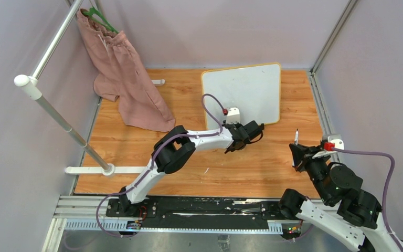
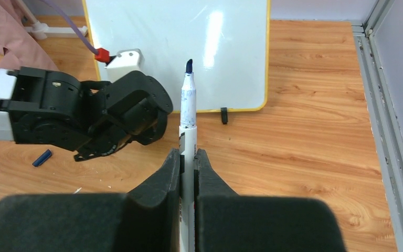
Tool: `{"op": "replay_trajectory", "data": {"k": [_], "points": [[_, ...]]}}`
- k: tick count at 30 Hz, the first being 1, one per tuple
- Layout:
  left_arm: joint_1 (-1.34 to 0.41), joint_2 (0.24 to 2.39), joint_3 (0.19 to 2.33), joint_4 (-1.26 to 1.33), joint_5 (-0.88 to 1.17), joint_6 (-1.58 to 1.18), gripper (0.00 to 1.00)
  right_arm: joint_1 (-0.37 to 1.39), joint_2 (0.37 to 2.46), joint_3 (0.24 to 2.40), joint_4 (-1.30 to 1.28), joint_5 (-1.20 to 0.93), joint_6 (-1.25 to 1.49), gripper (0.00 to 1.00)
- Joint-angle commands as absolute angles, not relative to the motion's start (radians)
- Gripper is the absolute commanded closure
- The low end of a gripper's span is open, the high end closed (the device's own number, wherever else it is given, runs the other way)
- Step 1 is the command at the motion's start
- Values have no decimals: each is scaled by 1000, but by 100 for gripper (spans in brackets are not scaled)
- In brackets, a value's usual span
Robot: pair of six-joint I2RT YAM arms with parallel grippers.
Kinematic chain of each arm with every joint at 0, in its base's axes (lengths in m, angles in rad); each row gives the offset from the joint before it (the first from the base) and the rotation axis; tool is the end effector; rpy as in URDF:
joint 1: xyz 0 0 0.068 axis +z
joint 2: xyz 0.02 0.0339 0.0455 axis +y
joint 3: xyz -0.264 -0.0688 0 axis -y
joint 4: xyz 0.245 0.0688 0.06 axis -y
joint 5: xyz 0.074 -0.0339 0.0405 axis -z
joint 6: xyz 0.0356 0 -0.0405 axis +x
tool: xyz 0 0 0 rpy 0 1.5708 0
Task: Write a sentence on the whiteboard
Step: Move the whiteboard to the center of the board.
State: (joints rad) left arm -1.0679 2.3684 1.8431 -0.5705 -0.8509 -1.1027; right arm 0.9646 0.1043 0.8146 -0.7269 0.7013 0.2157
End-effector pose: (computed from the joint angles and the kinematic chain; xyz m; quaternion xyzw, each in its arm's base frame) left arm 0.2623 -0.4213 0.1403 -0.1125 0.8835 -0.0023 0.4548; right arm 0.0219 -0.0088 0.3446 -0.0207 0.7113 0.1630 0.6834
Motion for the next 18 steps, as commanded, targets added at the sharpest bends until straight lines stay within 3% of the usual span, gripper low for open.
{"op": "replay_trajectory", "data": {"k": [1,10,18], "points": [[-1033,2281,1681,-611,-913,-1167,100,964,130,798,-713,700,224,100],[-1006,2119,1377,-541,-901,-1207,100,963,194,772,-644,648,251,100],[-1002,2024,1189,-403,-826,-958,100,964,240,734,-582,604,279,100]]}}
